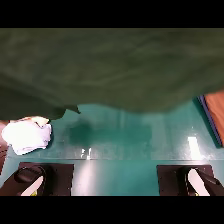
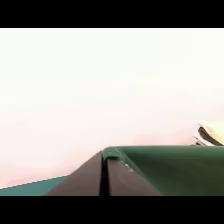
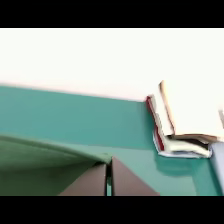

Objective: Fold the shirts.

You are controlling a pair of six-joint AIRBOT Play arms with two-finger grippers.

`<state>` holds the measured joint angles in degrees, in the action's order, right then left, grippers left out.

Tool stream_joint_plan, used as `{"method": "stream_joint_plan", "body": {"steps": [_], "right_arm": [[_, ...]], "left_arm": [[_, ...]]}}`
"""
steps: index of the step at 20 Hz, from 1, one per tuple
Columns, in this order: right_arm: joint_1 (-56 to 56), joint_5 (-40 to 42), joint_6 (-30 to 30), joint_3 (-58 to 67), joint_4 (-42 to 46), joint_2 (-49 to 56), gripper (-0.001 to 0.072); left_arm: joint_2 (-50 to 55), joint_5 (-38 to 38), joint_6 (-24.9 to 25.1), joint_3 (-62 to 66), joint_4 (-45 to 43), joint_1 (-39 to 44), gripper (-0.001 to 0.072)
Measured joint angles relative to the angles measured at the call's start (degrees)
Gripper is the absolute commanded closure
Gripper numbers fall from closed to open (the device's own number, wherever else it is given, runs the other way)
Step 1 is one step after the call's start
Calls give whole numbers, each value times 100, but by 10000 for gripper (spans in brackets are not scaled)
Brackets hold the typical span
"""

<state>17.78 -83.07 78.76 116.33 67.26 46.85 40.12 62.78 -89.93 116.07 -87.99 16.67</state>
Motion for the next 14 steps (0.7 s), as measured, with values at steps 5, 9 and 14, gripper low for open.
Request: {"method": "stream_joint_plan", "body": {"steps": [5,9,14], "right_arm": [[-50,-203,2,-282,-354,1003,698],[-710,-205,4,-811,-37,2354,698],[-1432,87,4,-887,345,4070,695]], "left_arm": [[778,402,-4,-623,-225,0,684],[2022,328,-20,-1762,-330,0,684],[3801,-525,-111,-2391,-345,-251,678]]}}
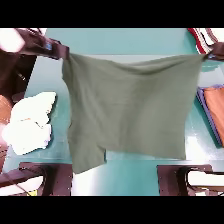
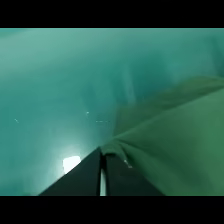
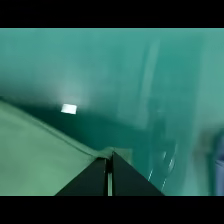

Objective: Fold the shirts.

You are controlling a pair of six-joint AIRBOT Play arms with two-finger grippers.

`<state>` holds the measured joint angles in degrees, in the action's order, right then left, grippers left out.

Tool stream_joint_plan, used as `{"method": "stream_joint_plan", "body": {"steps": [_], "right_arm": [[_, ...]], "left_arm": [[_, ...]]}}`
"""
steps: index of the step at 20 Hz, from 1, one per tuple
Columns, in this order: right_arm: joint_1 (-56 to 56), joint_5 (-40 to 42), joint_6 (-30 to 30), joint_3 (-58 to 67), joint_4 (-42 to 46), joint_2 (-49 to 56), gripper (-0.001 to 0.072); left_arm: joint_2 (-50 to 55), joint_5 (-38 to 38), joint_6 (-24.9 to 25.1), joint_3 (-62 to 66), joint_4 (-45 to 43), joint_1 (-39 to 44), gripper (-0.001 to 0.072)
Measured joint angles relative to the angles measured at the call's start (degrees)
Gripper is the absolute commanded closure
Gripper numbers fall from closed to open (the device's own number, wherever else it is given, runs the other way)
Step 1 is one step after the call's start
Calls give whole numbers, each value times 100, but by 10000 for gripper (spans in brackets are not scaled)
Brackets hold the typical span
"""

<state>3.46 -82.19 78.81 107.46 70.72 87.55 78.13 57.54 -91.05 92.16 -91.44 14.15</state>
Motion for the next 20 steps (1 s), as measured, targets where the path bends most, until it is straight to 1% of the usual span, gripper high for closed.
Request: {"method": "stream_joint_plan", "body": {"steps": [1,2,3,5,7,8,11,13,15,18,20], "right_arm": [[-105,42,0,114,39,291,656],[-195,70,0,260,44,542,458],[-264,79,0,402,50,752,303],[-337,76,-2,671,-17,1036,300],[-315,33,-2,717,-205,1080,300],[-260,-4,-2,621,-348,1010,300],[57,-96,-81,-197,-787,485,300],[306,-114,-205,-1023,-1156,-15,300],[522,-114,-345,-1884,-1506,-520,300],[739,-72,-531,-2970,-1856,-1209,300],[793,0,-597,-3445,-1998,-1561,300]], "left_arm": [[278,-114,-76,-48,13,-118,418],[466,-229,-149,-74,42,-238,156],[621,-317,-210,-94,111,-369,140],[804,-282,-262,-85,376,-614,140],[846,26,-251,-11,603,-861,140],[822,264,-177,-2,686,-975,160],[455,892,90,-396,857,-1235,156],[-13,1051,170,-1128,949,-1318,155],[-540,1102,203,-2120,1126,-1370,156],[-1276,931,238,-3659,1572,-1397,155],[-1539,752,243,-4448,1834,-1408,155]]}}
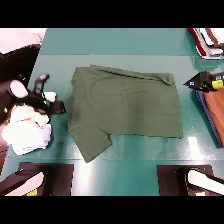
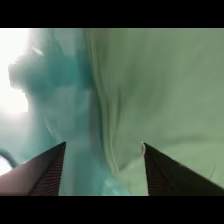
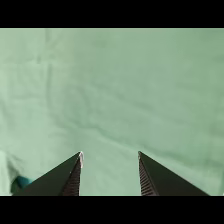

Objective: Fold the shirts.

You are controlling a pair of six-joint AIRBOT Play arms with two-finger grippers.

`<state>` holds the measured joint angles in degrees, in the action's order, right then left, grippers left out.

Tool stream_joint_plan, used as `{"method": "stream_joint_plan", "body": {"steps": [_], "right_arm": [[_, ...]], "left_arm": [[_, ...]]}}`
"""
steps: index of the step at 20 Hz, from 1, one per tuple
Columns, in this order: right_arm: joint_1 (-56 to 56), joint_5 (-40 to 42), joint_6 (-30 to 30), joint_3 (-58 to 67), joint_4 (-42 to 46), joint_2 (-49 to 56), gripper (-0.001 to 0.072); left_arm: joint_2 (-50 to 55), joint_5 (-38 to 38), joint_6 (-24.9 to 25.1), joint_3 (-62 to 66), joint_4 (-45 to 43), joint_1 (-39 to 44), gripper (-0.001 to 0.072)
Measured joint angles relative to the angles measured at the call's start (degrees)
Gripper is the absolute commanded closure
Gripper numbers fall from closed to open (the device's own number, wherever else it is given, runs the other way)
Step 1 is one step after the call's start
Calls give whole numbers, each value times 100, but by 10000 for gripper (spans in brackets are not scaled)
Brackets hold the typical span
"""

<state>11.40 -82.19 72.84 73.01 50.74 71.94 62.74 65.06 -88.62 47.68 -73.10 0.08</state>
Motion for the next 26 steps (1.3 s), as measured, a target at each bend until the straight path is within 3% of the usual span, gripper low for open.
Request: {"method": "stream_joint_plan", "body": {"steps": [8,9,11,17,18,19,21,26], "right_arm": [[66,146,-90,-682,-142,-723,300],[68,155,-90,-697,-144,-748,300],[68,157,-94,-713,-146,-778,300],[424,-83,90,-887,671,-815,279],[592,-173,151,-1049,896,-820,137],[758,-240,168,-1255,1080,-822,120],[1134,-297,221,-1834,1340,-822,204],[1493,111,262,-3200,1552,-822,266]], "left_arm": [[-284,-734,229,-1419,1161,-9,158],[-291,-743,256,-1473,1248,-11,225],[-282,-785,306,-1563,1353,-9,674],[-297,-560,699,-1346,1794,-4,685],[-297,-492,763,-1244,1816,-4,685],[-297,-450,804,-1145,1836,-4,685],[-297,-387,876,-951,1875,-4,685],[-297,-328,942,-721,1906,-4,684]]}}
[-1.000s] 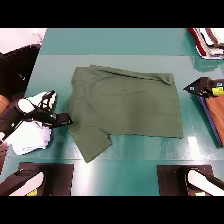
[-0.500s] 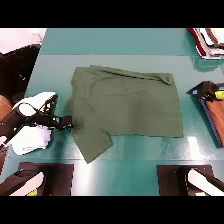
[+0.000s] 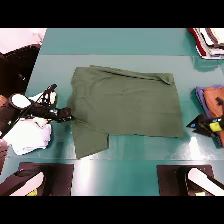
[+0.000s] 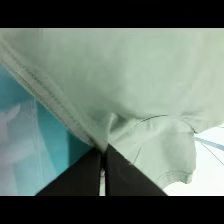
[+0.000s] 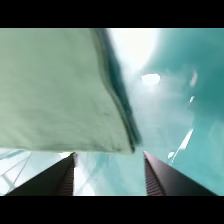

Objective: Fold the shirts.

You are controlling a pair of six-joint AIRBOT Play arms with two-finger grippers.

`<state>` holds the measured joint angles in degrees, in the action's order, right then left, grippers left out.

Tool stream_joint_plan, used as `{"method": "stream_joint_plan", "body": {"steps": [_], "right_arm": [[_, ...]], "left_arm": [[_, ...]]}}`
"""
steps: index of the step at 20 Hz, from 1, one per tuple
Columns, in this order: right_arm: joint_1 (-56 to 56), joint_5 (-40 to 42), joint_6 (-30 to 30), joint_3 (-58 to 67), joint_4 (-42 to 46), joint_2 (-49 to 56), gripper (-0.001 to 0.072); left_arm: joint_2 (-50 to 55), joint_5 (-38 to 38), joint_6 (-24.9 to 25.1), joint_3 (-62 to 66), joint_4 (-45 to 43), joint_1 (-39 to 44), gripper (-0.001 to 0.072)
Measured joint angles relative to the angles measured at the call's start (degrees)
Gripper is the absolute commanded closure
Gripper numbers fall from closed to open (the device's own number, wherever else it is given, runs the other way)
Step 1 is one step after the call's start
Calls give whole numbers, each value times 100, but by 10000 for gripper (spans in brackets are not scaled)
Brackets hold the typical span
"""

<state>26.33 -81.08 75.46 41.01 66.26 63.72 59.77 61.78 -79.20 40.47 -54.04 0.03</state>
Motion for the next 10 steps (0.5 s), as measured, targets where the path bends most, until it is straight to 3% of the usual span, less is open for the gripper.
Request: {"method": "stream_joint_plan", "body": {"steps": [5,6,9,10], "right_arm": [[-275,564,20,-601,-33,7,268],[-350,632,24,-647,-138,50,302],[-640,826,-9,-728,-369,308,661],[-754,850,-66,-739,-420,378,694]], "left_arm": [[0,24,15,48,9,0,684],[0,24,17,50,11,0,684],[0,42,20,57,11,0,686],[-2,66,22,72,9,0,686]]}}
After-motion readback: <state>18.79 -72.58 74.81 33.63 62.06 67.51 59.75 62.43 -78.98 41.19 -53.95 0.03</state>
